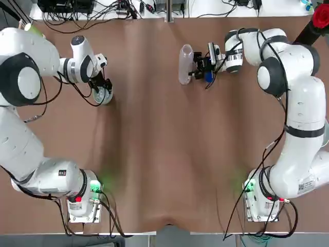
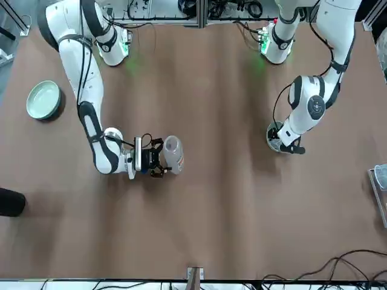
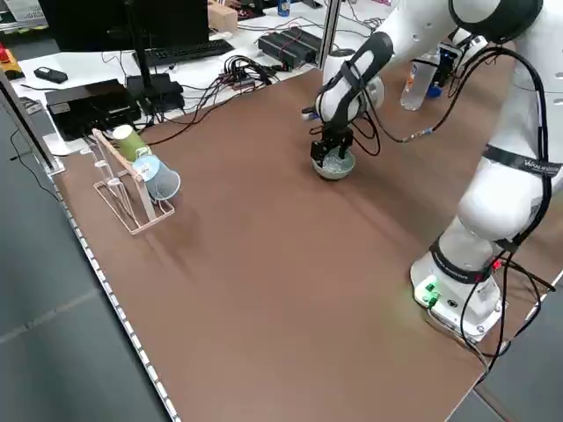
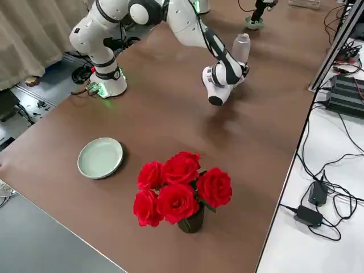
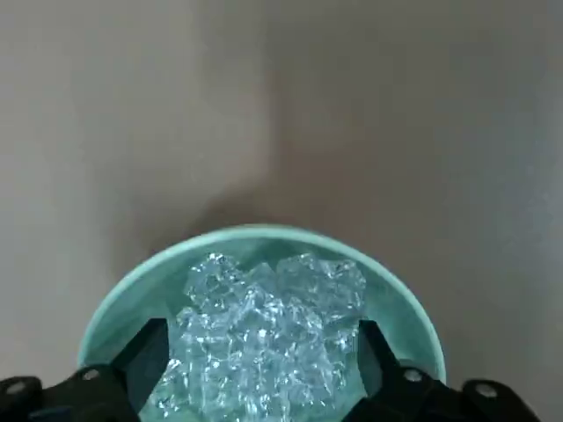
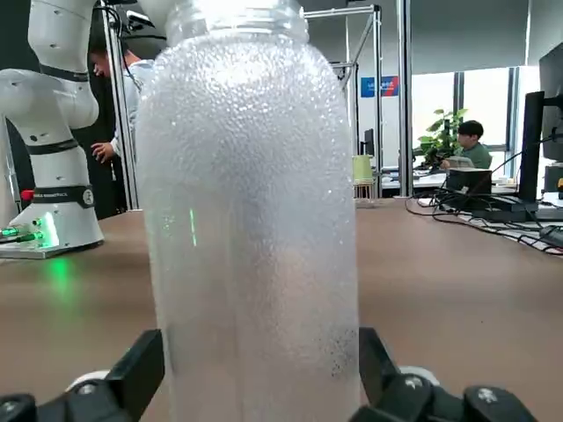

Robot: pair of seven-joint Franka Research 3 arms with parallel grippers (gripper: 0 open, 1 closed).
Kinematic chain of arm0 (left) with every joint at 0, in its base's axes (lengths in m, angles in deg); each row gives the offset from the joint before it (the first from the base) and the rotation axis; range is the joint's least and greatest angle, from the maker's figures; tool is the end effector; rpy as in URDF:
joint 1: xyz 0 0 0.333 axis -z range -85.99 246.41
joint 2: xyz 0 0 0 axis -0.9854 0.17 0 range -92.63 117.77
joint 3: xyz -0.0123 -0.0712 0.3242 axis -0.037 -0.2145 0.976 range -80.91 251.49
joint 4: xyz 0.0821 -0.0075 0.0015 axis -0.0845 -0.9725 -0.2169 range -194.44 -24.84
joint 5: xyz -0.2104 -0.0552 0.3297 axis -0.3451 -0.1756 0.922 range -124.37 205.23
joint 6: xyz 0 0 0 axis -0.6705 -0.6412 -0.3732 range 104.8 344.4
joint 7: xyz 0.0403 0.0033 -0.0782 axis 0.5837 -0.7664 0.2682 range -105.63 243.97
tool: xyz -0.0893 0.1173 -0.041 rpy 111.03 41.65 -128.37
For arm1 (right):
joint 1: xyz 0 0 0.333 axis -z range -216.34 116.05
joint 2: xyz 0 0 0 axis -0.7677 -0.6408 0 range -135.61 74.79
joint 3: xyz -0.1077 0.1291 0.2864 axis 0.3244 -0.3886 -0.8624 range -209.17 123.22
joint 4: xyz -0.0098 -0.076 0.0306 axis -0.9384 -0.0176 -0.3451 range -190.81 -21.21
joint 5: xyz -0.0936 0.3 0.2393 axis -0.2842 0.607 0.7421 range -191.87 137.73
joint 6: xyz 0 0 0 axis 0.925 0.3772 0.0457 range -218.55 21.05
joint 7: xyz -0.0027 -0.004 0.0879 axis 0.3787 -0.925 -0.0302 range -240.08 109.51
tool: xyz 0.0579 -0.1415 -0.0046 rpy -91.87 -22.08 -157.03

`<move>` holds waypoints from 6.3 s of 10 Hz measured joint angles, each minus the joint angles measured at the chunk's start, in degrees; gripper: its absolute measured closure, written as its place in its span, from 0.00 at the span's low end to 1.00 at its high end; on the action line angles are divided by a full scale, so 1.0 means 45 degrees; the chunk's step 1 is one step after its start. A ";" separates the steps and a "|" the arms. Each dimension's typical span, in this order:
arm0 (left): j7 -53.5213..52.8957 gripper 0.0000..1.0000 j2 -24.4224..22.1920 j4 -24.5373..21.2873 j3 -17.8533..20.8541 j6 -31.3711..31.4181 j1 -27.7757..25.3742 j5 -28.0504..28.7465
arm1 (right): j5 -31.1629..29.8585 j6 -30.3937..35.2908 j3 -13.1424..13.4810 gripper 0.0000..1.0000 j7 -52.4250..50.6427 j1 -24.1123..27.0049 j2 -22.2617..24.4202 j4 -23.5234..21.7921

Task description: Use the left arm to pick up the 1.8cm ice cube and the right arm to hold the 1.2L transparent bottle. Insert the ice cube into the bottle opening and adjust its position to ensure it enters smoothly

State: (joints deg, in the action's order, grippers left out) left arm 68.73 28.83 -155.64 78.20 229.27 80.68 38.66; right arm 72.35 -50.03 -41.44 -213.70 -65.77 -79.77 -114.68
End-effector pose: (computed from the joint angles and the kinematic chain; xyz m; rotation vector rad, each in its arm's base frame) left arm 0.4894 -0.0686 0.1610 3.0898 -0.1683 -0.1126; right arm 0.5904 0.2948 0.1150 -1.2004 -1.2430 -1.1348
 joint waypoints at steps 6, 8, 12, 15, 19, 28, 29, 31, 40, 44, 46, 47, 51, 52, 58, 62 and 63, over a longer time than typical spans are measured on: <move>0.0000 0.48 -0.0003 0.0008 -0.0001 0.0012 -0.0001 0.0001 | 0.0093 0.0185 0.0011 0.02 -0.0131 0.0107 -0.0086 0.0001; 0.0000 0.52 -0.0014 0.0015 -0.0002 0.0014 0.0000 0.0001 | 0.0097 0.0218 0.0011 0.02 -0.0145 0.0145 -0.0092 0.0001; 0.0020 0.52 -0.0015 0.0017 -0.0002 0.0013 -0.0001 0.0001 | 0.0097 0.0230 -0.0015 0.00 -0.0151 0.0136 -0.0102 0.0001; 0.0023 0.52 -0.0060 0.0043 -0.0002 -0.0066 0.0000 0.0001 | 0.0097 0.0238 -0.0016 0.00 -0.0152 0.0136 -0.0112 0.0001; 0.0027 0.52 -0.0565 0.0083 -0.0002 -0.0549 -0.0001 0.0001 | 0.0097 0.0239 -0.0015 0.00 -0.0153 0.0138 -0.0128 0.0001; 0.0173 0.52 -0.1927 0.1074 -0.0007 -0.2799 -0.0004 0.0000 | 0.0097 0.0247 -0.0014 0.00 -0.0154 0.0142 -0.0141 0.0001; 0.0409 0.52 -0.2017 0.1840 -0.0061 -0.3884 0.0026 0.0000 | 0.0097 0.0252 -0.0014 0.00 -0.0154 0.0142 -0.0141 0.0001; 0.1297 0.52 -0.2087 0.2906 -0.0631 -0.4742 0.0055 0.0000 | 0.0097 0.0266 -0.0016 0.00 -0.0155 0.0141 -0.0142 0.0001; 0.7020 0.52 -0.1780 0.6469 -0.4174 -0.5909 0.0551 -0.0001 | 0.0097 0.0313 -0.0017 0.00 -0.0162 0.0143 -0.0146 0.0002; 1.0082 0.52 0.0015 1.0031 -0.4221 -0.7628 0.2876 -0.0001 | 0.0097 0.0316 -0.0014 0.00 -0.0164 0.0144 -0.0147 0.0002; 1.1478 0.52 0.0987 1.1333 -0.4201 -0.7638 0.4047 0.0232 | 0.0098 0.0324 -0.0018 0.00 -0.0166 0.0144 -0.0147 0.0002; 1.2222 0.52 0.1544 1.2151 -0.4157 -0.7638 0.4596 0.0542 | 0.0097 0.0326 -0.0020 0.00 -0.0167 0.0143 -0.0147 0.0003; 1.3498 0.52 0.3710 1.4764 -0.1447 -0.7001 0.7790 0.0768 | 0.0098 0.0332 -0.0021 0.00 -0.0168 0.0143 -0.0147 0.0007; 1.3919 0.52 0.4154 1.5173 -0.0224 -0.6349 0.9032 0.0768 | 0.0098 0.0332 -0.0021 0.00 -0.0168 0.0143 -0.0148 0.0006; 1.4653 0.52 0.5513 1.6738 0.0595 -0.5101 1.0008 0.0768 | 0.0098 0.0333 -0.0022 0.00 -0.0168 0.0144 -0.0162 0.0006; 1.4653 0.52 0.5592 1.6739 0.0586 -0.5286 1.0106 0.0768 | 0.0098 0.0470 -0.0022 0.00 -0.0168 0.0144 -0.0177 0.0007; 1.4653 0.52 0.5591 1.6757 0.0586 -0.5287 1.0191 0.0768 | 0.0098 0.0479 -0.0022 0.00 -0.0169 0.0144 -0.0178 0.0007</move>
State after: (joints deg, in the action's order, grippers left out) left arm 134.67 53.99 -80.23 80.84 205.48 126.54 42.12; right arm 72.79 -47.87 -41.54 -214.46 -65.13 -80.57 -114.65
